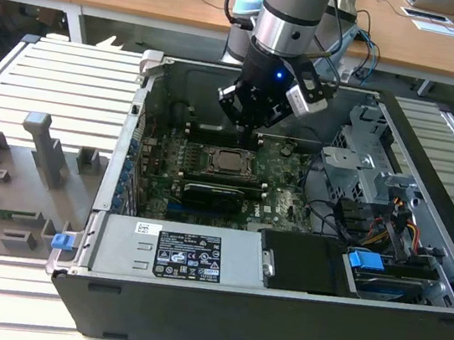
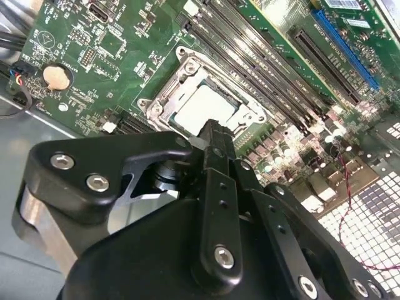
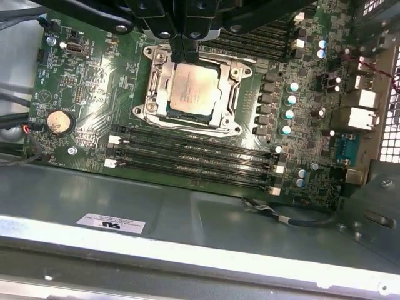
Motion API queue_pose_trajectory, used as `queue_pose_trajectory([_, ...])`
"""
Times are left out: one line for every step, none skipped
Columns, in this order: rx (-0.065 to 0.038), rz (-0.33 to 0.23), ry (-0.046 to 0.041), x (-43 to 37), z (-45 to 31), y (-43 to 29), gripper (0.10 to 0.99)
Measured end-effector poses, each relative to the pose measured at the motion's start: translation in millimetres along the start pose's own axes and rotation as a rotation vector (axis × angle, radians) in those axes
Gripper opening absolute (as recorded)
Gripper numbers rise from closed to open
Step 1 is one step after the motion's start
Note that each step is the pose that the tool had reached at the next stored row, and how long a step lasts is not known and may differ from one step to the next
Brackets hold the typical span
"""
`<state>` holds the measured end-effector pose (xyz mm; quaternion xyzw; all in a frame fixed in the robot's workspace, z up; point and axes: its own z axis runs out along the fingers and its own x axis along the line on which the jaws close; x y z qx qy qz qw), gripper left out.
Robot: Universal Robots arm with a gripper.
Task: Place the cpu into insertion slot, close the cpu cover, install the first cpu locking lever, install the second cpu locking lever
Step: 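Install the second cpu locking lever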
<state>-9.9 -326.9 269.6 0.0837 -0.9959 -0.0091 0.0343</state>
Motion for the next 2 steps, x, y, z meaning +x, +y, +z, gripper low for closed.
queue_pose_trajectory([0.000,0.000,0.0000,0.0,0.0,0.0,0.106])
queue_pose_trajectory([0.000,0.000,-0.0001,0.0,0.0,0.0,0.106])
